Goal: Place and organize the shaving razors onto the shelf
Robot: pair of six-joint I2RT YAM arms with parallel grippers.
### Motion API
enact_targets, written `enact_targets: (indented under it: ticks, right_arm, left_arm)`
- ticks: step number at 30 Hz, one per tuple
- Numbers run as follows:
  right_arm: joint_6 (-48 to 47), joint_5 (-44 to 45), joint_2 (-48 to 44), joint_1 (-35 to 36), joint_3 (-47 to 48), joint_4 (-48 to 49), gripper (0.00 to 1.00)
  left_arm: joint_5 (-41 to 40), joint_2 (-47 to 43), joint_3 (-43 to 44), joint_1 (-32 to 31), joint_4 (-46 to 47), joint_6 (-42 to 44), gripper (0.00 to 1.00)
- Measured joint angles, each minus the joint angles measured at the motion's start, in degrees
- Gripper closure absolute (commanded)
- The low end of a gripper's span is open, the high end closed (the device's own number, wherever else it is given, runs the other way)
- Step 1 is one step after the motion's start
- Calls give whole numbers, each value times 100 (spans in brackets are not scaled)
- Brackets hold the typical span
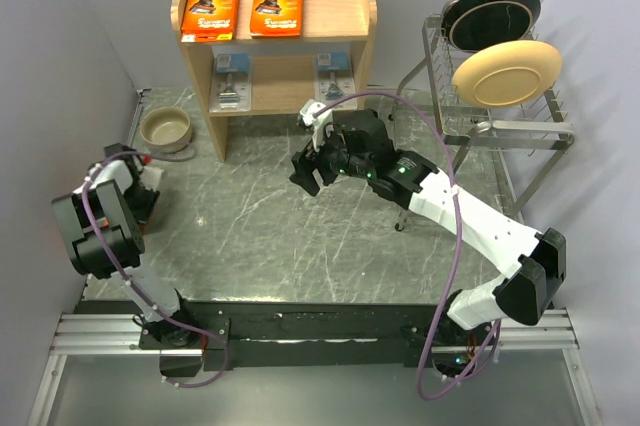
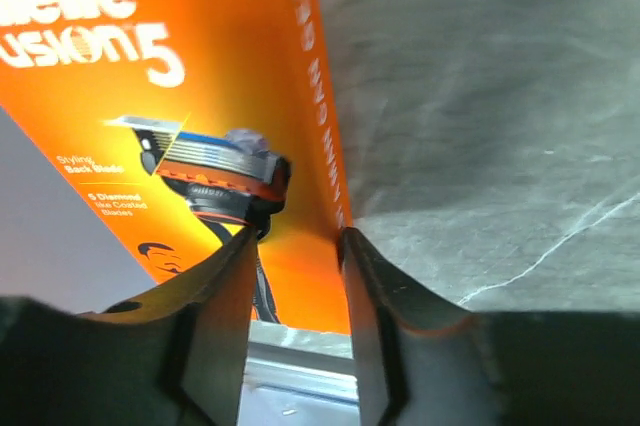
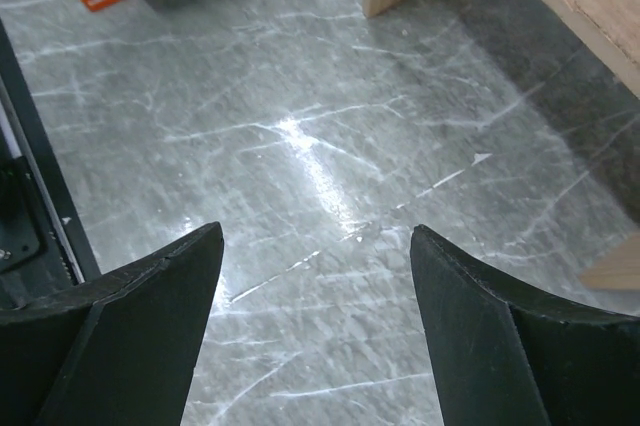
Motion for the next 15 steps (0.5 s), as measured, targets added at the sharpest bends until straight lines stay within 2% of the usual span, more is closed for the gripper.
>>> enact_targets:
  ticks: [8, 15]
  right_arm:
    - [-177, 90, 127, 0, 15, -39, 18]
    - [-304, 72, 146, -28, 15, -68, 18]
  left_arm:
    - [-745, -210, -577, -903, 254, 728, 73]
    - [-219, -848, -1008, -1467, 57, 1117, 77]
